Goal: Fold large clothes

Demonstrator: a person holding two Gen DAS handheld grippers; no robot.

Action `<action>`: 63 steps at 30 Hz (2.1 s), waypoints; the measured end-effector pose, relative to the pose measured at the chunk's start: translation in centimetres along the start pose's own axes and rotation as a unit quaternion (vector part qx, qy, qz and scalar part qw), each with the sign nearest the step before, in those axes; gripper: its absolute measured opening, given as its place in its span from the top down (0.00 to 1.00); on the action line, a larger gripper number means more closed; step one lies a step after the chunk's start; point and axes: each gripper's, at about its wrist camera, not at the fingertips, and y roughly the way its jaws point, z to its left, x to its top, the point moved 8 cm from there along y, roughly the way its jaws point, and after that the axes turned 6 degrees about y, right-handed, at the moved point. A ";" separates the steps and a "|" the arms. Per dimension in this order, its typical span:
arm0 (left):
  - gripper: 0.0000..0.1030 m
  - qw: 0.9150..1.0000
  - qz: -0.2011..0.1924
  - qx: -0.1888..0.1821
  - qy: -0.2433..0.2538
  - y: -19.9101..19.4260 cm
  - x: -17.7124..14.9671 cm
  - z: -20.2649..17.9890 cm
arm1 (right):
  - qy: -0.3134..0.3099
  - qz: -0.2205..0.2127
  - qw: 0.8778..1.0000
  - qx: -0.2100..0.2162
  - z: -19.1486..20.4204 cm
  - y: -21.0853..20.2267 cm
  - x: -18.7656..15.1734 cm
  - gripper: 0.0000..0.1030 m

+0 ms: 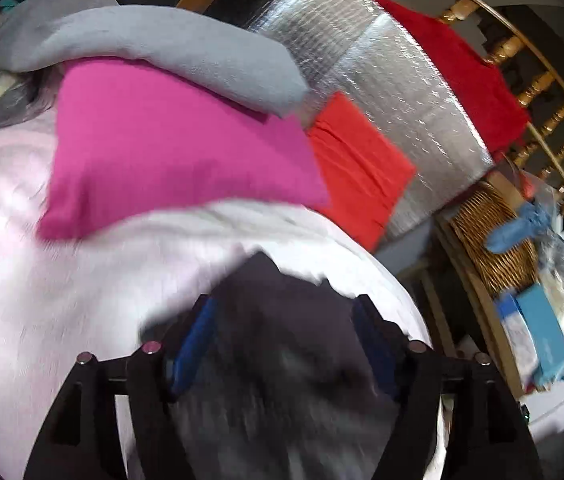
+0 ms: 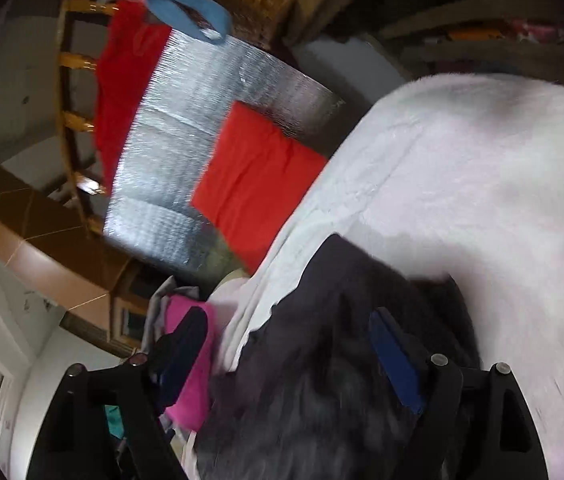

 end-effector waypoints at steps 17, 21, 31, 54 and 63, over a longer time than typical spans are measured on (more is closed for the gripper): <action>0.28 0.982 0.043 0.066 -0.172 -2.3 -16.0 4.5 | 0.125 0.035 0.991 -0.045 -7.9 -5.6 -12.3 0.16; 0.28 0.975 0.049 0.057 -0.210 0.4 -15.7 5.3 | 0.178 0.038 0.982 -0.056 -10.4 -3.5 -12.0 0.16; 0.27 0.968 0.017 0.030 -0.249 2.8 -13.0 7.0 | 0.101 -0.011 0.987 -0.128 -9.2 0.3 -10.0 0.15; 0.72 0.990 0.015 0.061 -0.129 -4.2 -13.9 4.1 | -0.075 0.004 0.979 -0.190 -5.9 -7.3 -13.7 0.67; 0.57 0.983 0.047 0.112 -0.136 -8.7 -19.5 6.5 | -0.065 0.037 0.977 -0.200 -8.7 -12.0 -18.7 0.64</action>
